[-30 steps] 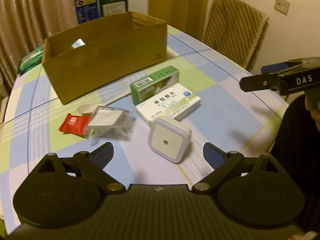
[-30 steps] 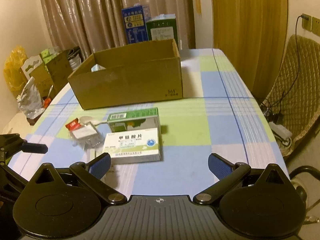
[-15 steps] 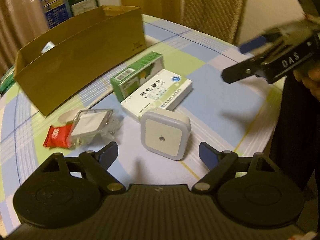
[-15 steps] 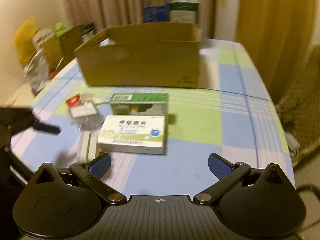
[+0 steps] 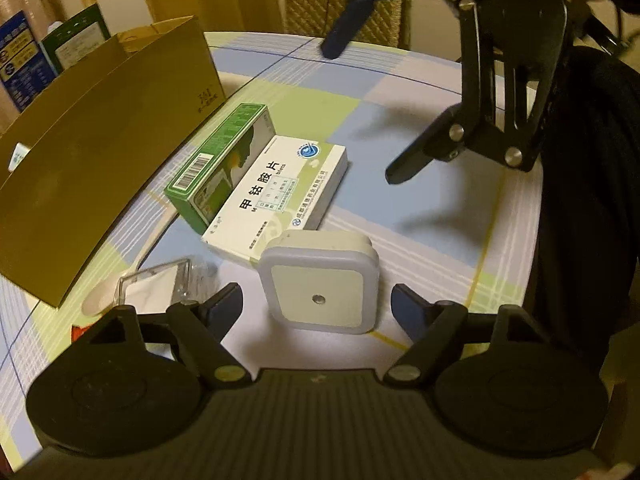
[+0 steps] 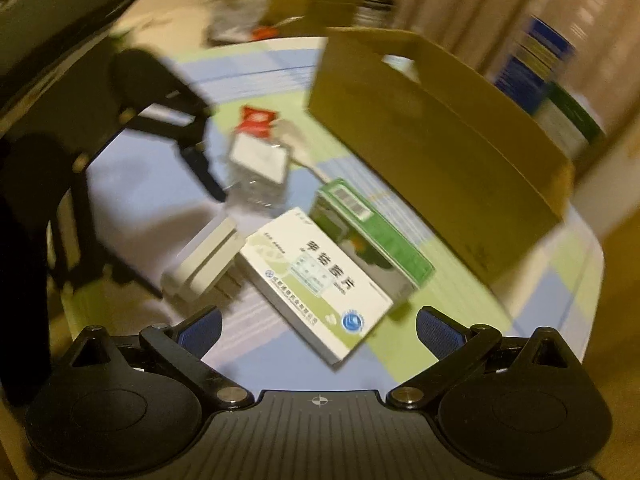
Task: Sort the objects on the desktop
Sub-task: 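Lower the left tool onto the white night-light plug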
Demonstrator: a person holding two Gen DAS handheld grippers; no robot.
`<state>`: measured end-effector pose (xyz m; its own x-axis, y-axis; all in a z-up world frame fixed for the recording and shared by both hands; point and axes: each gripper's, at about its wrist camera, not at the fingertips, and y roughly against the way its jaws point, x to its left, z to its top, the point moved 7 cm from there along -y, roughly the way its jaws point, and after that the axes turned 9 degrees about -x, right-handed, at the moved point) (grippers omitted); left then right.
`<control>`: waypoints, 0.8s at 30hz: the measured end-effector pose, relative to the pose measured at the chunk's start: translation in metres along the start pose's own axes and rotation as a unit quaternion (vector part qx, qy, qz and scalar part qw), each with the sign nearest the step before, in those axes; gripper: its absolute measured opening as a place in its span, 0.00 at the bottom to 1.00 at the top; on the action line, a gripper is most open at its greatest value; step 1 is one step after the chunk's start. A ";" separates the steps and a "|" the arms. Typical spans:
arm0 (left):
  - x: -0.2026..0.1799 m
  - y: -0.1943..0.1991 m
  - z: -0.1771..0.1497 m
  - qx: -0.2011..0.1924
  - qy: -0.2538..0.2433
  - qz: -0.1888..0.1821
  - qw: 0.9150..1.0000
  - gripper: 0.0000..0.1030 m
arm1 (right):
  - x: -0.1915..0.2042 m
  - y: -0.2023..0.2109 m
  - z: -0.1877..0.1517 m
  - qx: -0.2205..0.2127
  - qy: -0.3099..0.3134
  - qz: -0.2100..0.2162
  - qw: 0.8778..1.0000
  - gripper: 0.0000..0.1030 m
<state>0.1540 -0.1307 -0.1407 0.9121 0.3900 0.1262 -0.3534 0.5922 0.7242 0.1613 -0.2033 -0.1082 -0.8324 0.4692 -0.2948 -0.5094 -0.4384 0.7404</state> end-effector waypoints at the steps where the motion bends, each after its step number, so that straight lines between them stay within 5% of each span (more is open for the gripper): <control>1: 0.001 -0.001 0.000 0.000 -0.004 -0.003 1.000 0.75 | 0.001 -0.003 0.000 0.005 0.019 0.004 1.000 0.98; 16: 0.001 -0.014 0.000 -0.002 -0.033 -0.047 0.998 0.61 | 0.000 -0.047 -0.002 0.028 0.106 0.082 0.991 0.97; 24: 0.003 -0.013 -0.001 -0.002 -0.025 -0.049 0.998 0.59 | -0.007 -0.081 0.000 0.053 0.101 0.112 0.987 0.91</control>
<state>0.1611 -0.1367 -0.1501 0.9517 0.2939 0.0885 -0.2621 0.6281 0.7327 0.2081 -0.1708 -0.1663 -0.9537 0.2030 -0.2220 -0.2902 -0.4263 0.8568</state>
